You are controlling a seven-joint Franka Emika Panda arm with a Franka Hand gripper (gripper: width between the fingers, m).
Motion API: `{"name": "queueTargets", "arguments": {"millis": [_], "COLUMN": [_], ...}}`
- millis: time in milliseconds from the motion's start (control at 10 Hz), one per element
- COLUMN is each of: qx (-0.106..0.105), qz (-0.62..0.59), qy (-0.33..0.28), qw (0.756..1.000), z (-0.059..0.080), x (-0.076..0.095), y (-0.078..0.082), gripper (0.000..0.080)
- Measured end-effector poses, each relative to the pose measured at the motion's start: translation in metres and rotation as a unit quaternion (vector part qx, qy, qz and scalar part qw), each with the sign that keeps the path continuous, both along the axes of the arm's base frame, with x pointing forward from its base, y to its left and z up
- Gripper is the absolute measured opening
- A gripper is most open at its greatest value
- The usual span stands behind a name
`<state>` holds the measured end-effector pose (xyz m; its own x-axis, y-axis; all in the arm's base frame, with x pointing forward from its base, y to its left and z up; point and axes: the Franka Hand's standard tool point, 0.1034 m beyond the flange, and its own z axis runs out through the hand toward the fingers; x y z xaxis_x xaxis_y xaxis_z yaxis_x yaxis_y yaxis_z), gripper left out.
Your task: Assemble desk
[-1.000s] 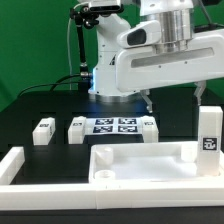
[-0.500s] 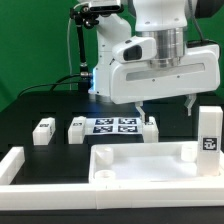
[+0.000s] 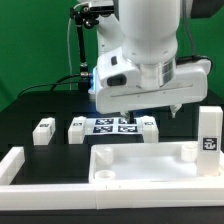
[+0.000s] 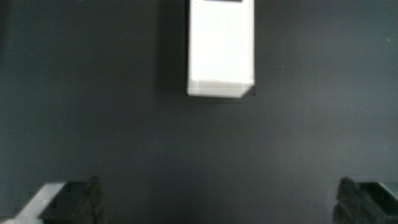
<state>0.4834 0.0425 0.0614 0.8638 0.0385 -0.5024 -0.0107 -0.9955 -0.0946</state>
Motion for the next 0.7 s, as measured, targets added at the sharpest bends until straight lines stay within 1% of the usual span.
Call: {"name": "queueTargets", "arguments": {"millis": [100, 200, 300, 400, 500, 600, 700], "qx": [0.003, 0.005, 0.004, -0.012, -0.015, -0.014, -0.014], "qz": [0.002, 0.004, 0.005, -0.017, -0.022, -0.019, -0.020], "qy": [0.032, 0.073, 0.084, 0.105, 0.131, 0.142, 0.141], "qw": [0.999, 0.997, 0.996, 0.994, 0.991, 0.990, 0.990], "z": [0.001, -0.001, -0.004, -0.004, -0.003, -0.005, -0.006], "x": [-0.005, -0.005, -0.002, -0.010, -0.022, -0.027, -0.027], "y": [0.000, 0.000, 0.000, 0.006, 0.010, 0.013, 0.012], "gripper": [0.0649, 0.0649, 0.0649, 0.0649, 0.0649, 0.0649, 0.0649]}}
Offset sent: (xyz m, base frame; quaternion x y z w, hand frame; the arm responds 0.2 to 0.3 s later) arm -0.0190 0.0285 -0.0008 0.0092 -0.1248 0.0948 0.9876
